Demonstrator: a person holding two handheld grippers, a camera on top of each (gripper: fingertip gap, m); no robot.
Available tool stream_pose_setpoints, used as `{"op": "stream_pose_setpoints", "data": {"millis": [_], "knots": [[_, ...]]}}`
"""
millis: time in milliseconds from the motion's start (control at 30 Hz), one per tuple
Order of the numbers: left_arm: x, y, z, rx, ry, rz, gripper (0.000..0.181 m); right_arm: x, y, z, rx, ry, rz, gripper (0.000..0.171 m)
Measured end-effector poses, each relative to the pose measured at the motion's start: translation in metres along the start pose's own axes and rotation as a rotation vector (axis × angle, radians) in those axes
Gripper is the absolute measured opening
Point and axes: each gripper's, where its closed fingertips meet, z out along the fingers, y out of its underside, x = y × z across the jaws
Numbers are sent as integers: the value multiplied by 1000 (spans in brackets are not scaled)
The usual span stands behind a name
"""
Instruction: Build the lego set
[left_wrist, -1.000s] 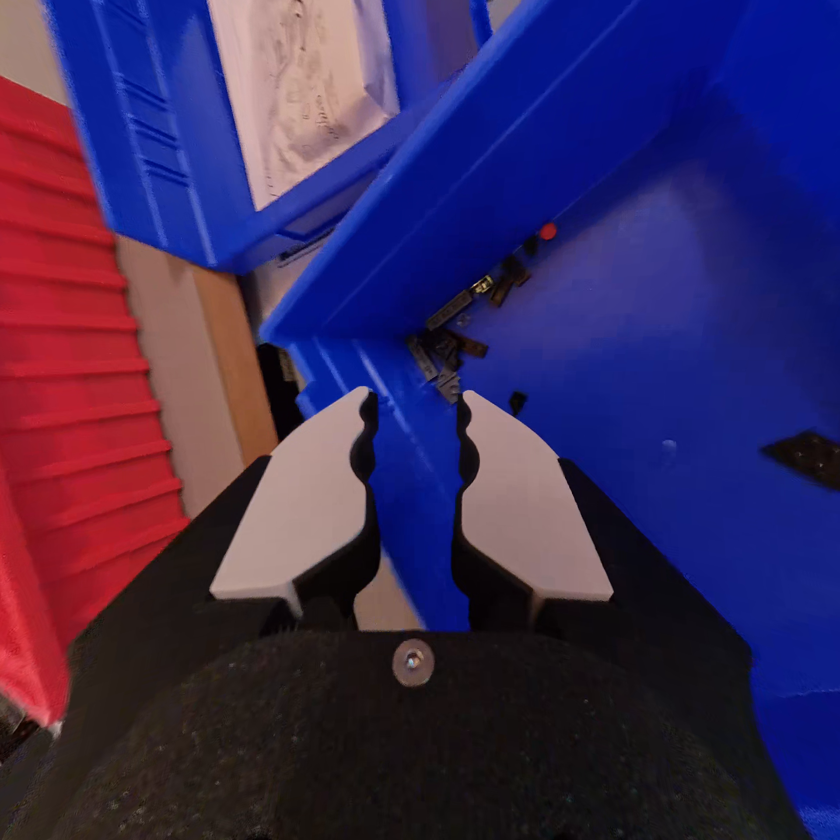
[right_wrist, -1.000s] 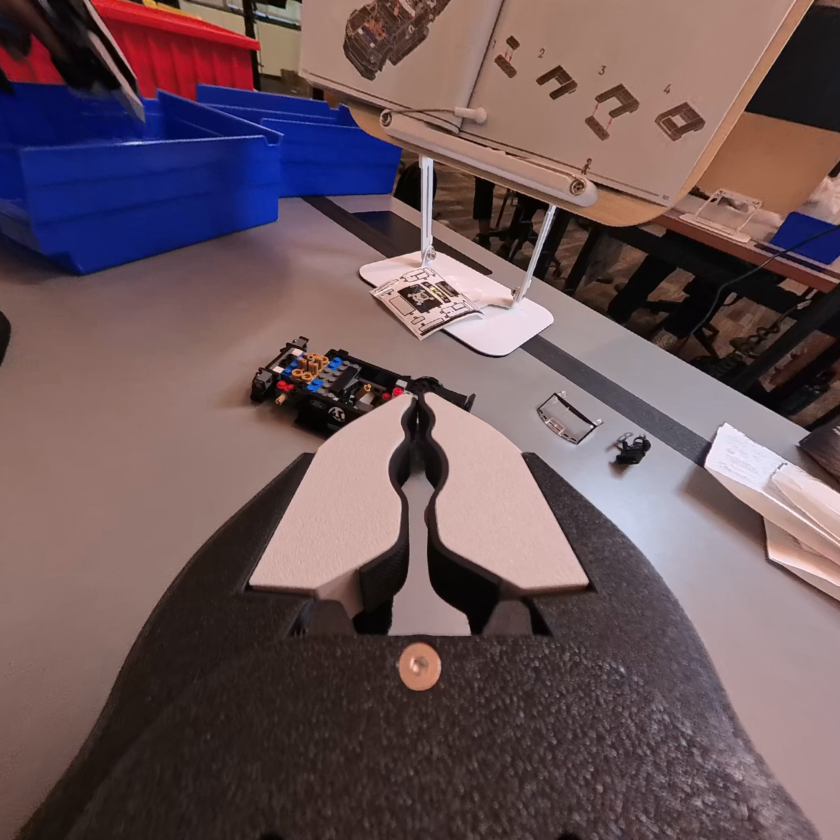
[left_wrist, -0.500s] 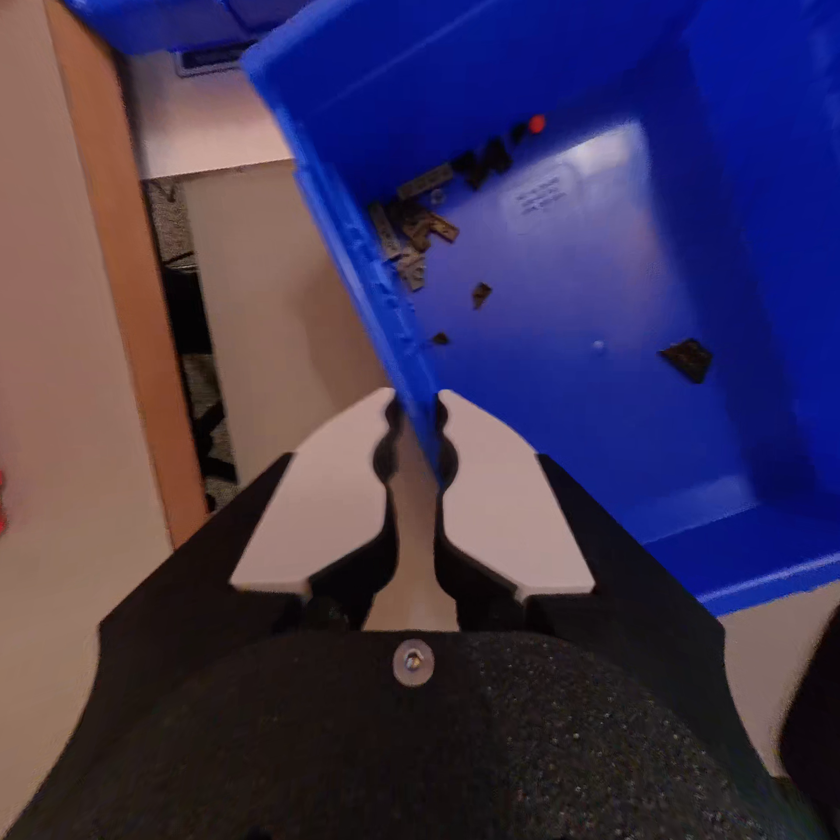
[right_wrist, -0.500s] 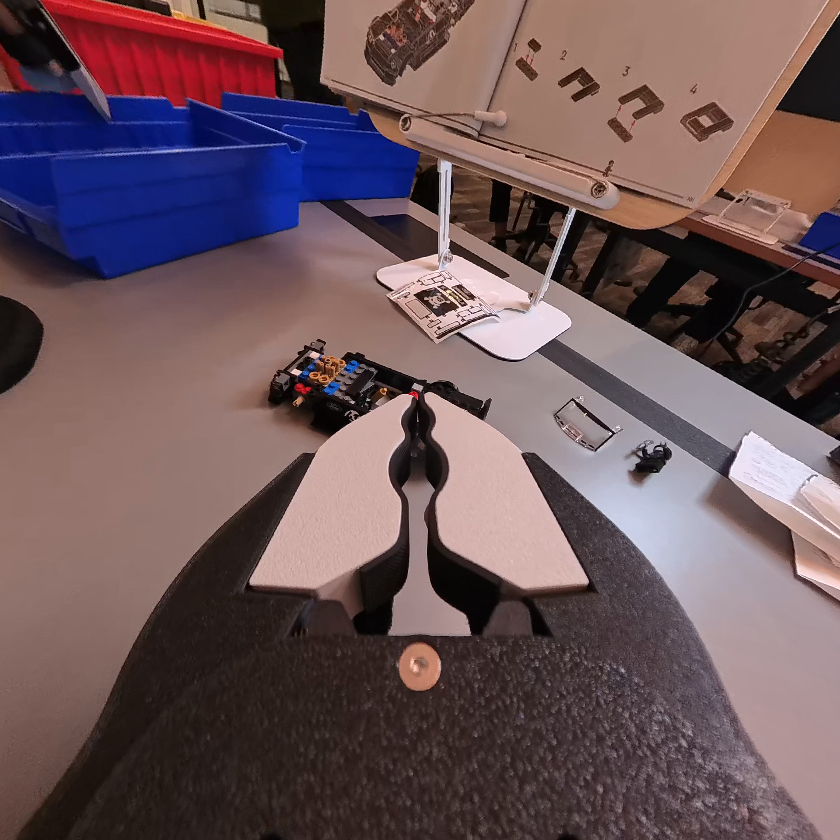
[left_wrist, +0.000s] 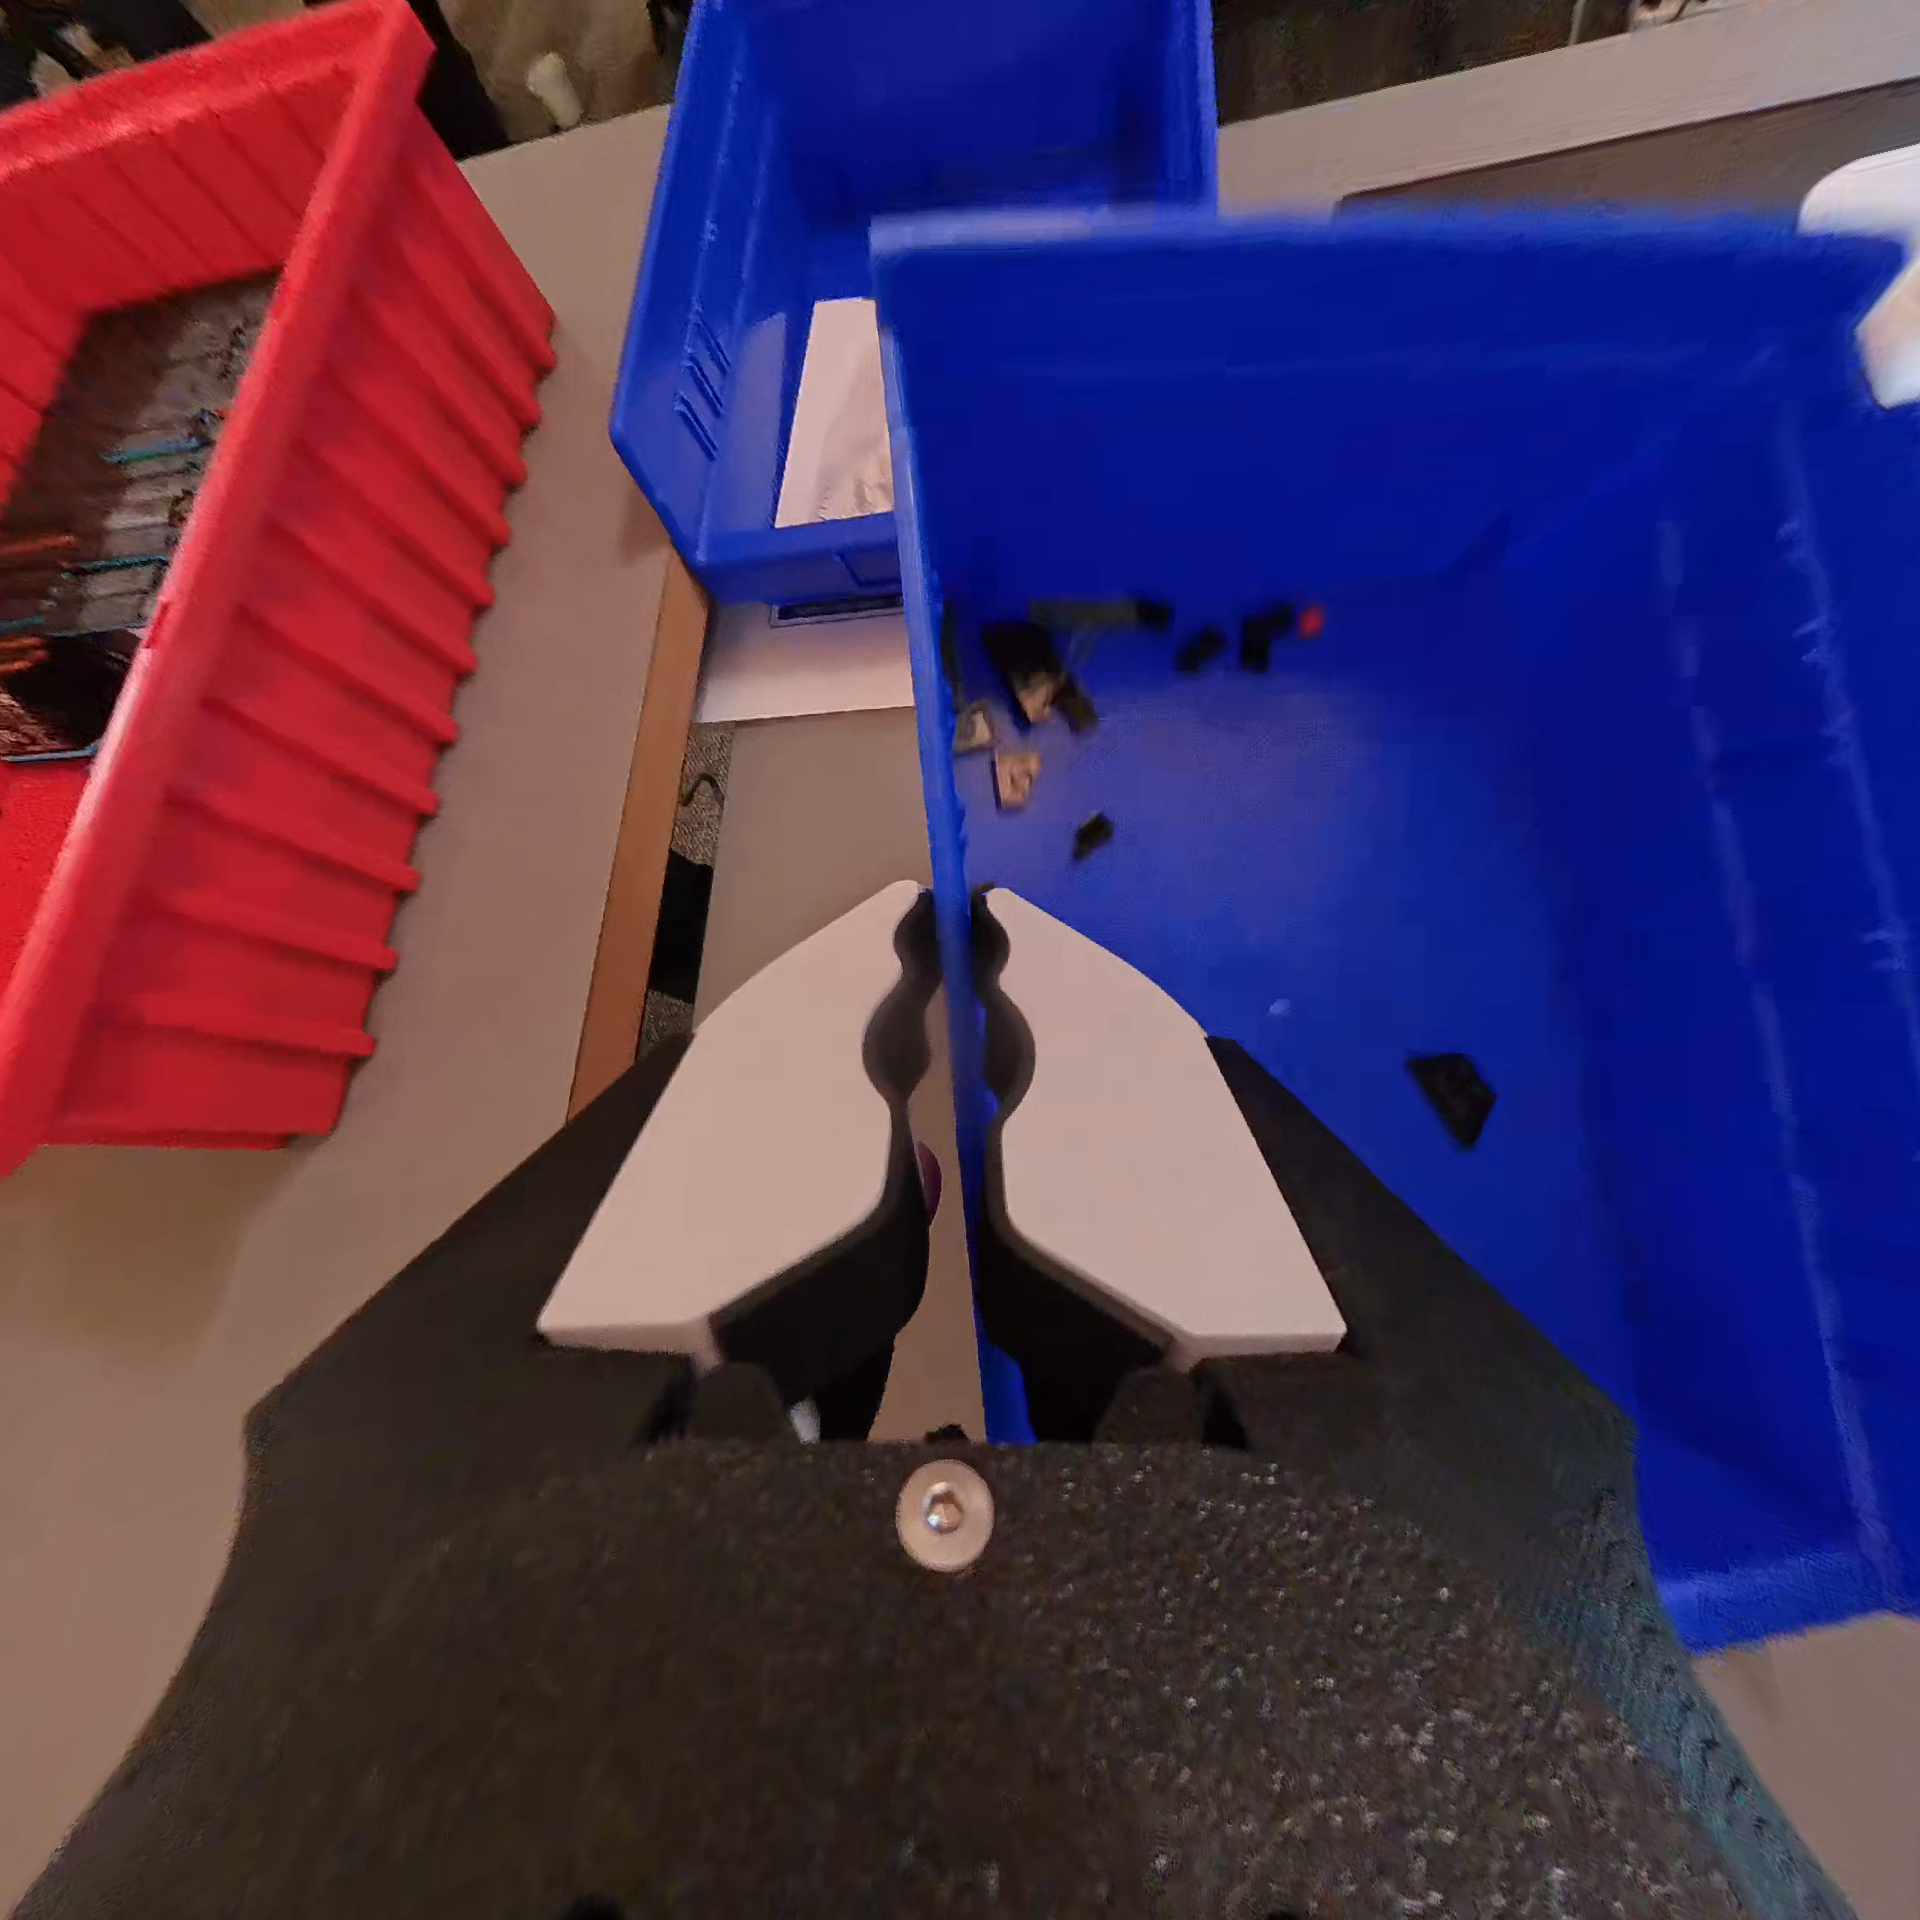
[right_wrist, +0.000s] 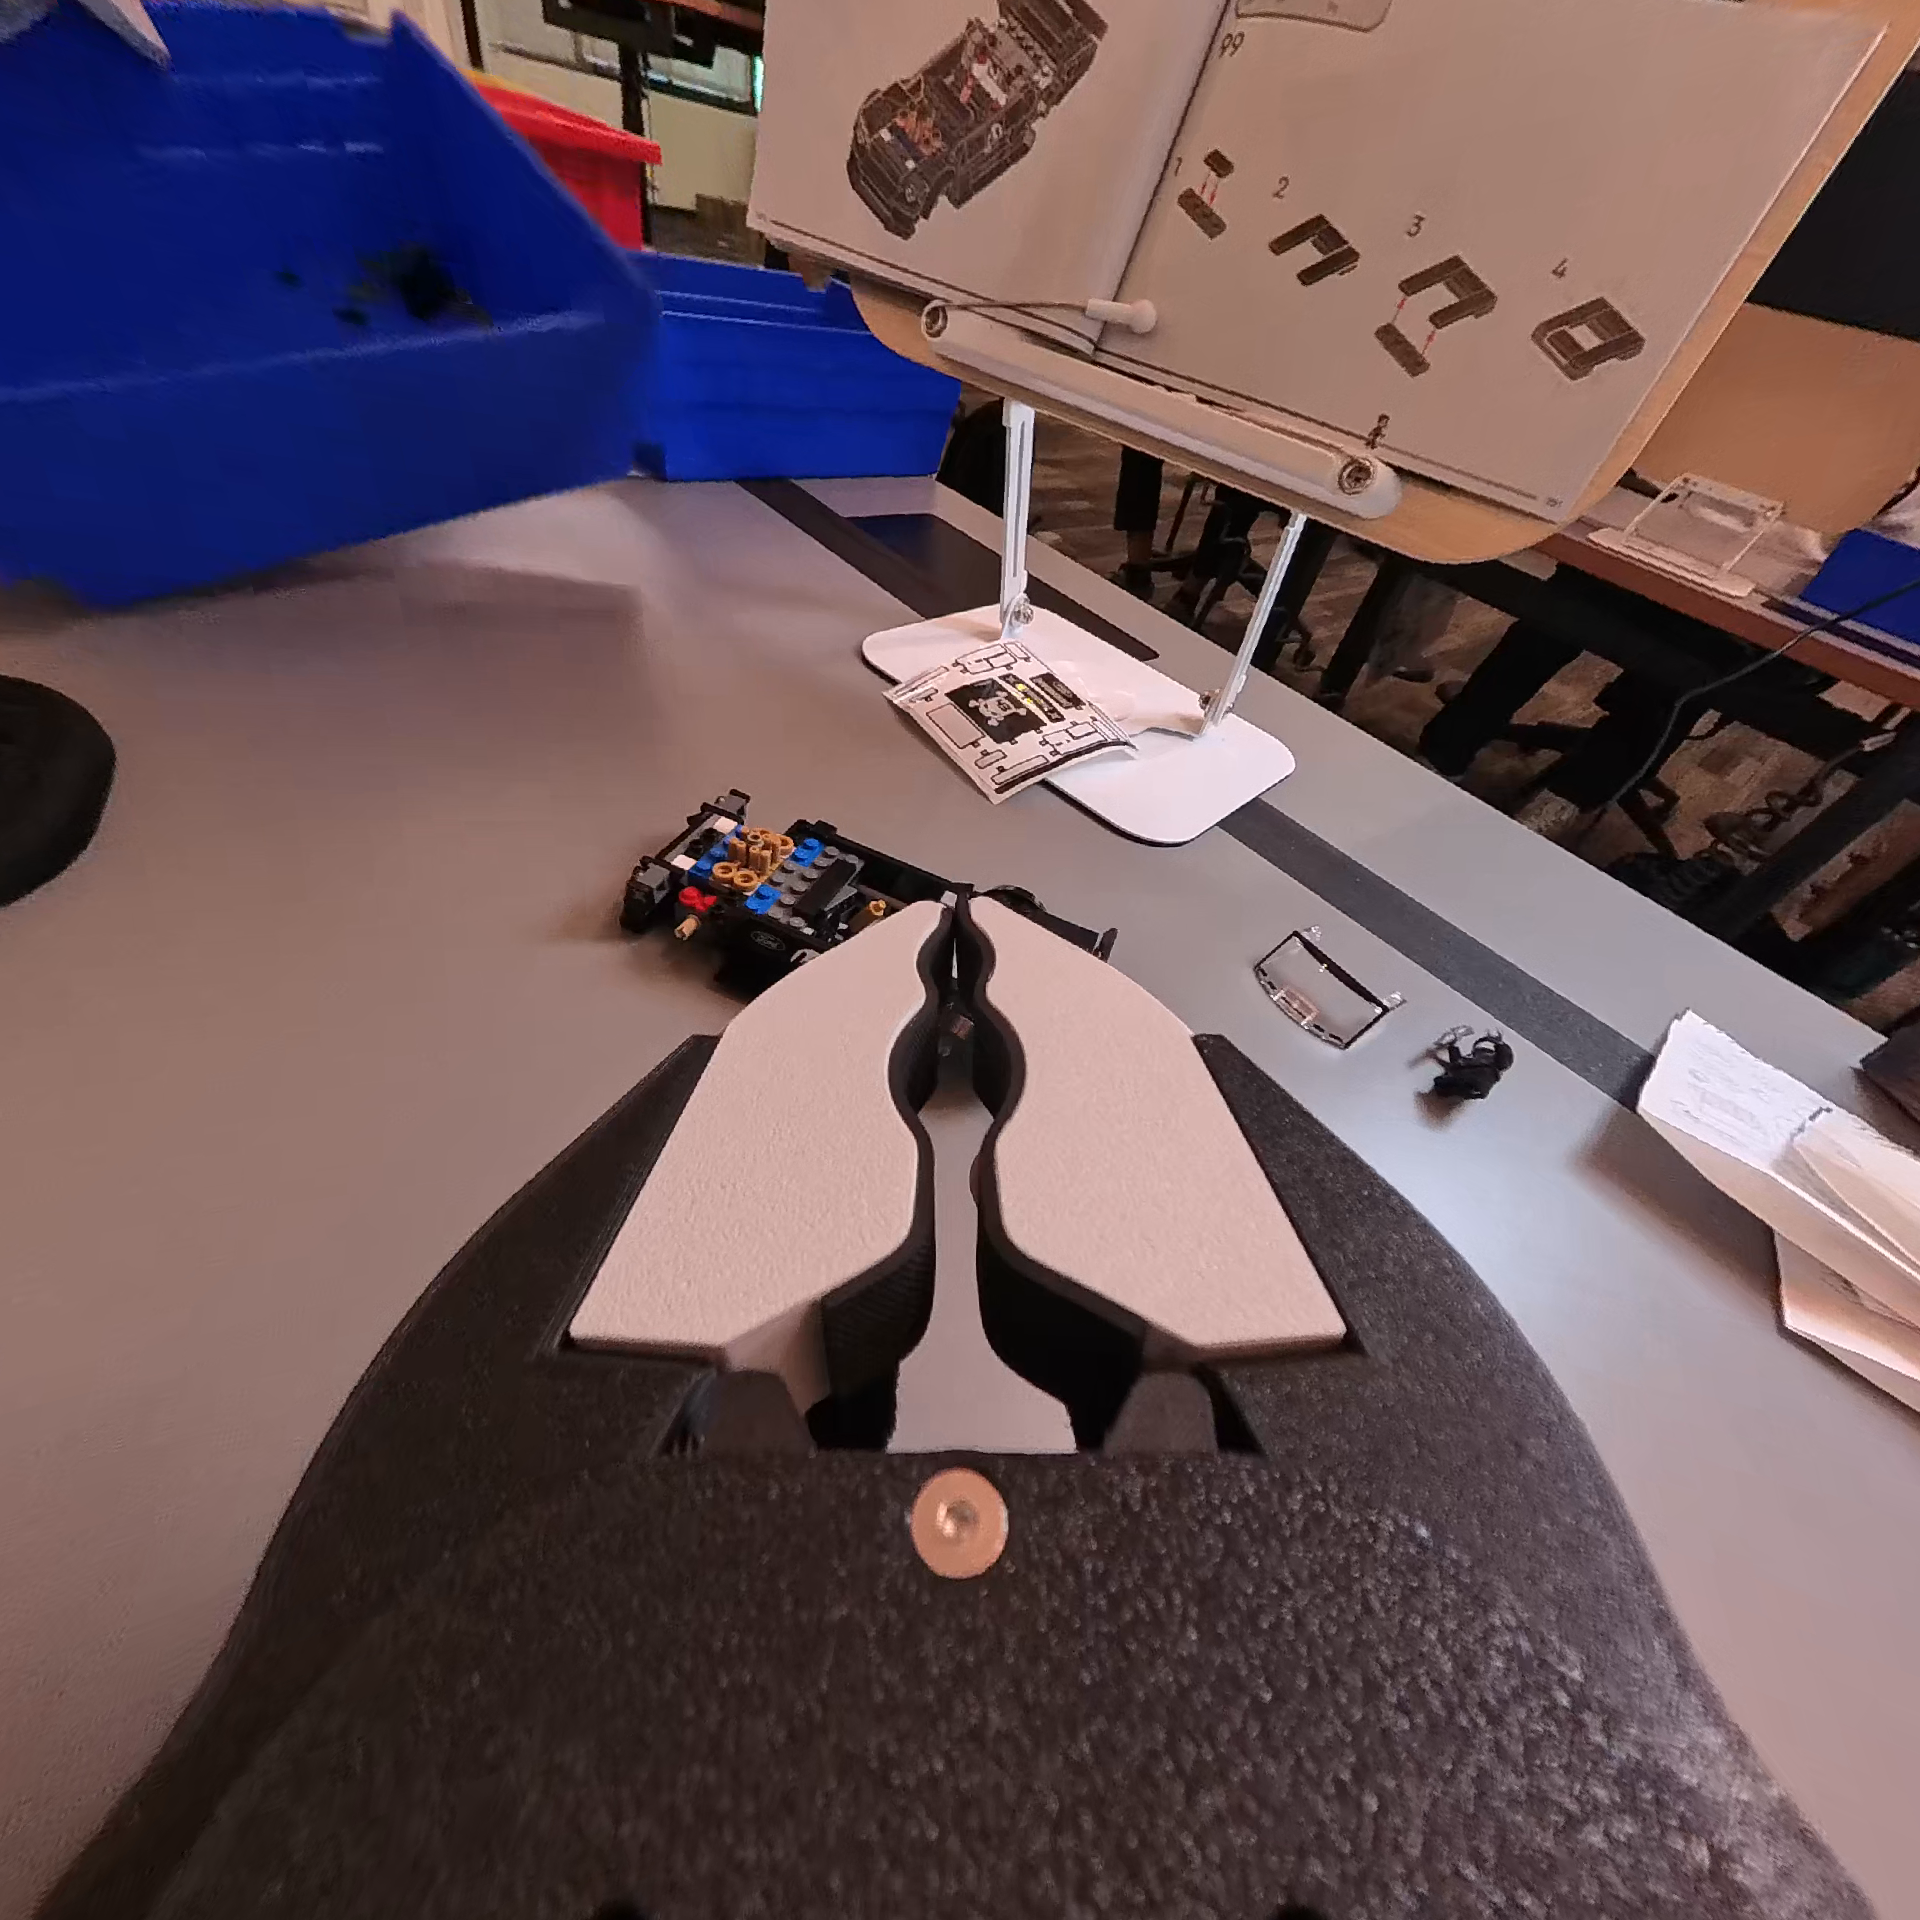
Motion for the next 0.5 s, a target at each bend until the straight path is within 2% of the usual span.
{"op": "stream_pose_setpoints", "data": {"millis": [100, 367, 500], "knots": [[-3, 6, 2, -48, -91, 85, 6, -1, 0, 0, 0, -3, 0, 0], [0, 10, 15, -83, -46, 27, 6, 0, 2, 1, -6, 0, -1, 0], [4, 30, 35, -108, 63, -152, 6, 1, 2, -1, -9, 5, -15, 0]]}}
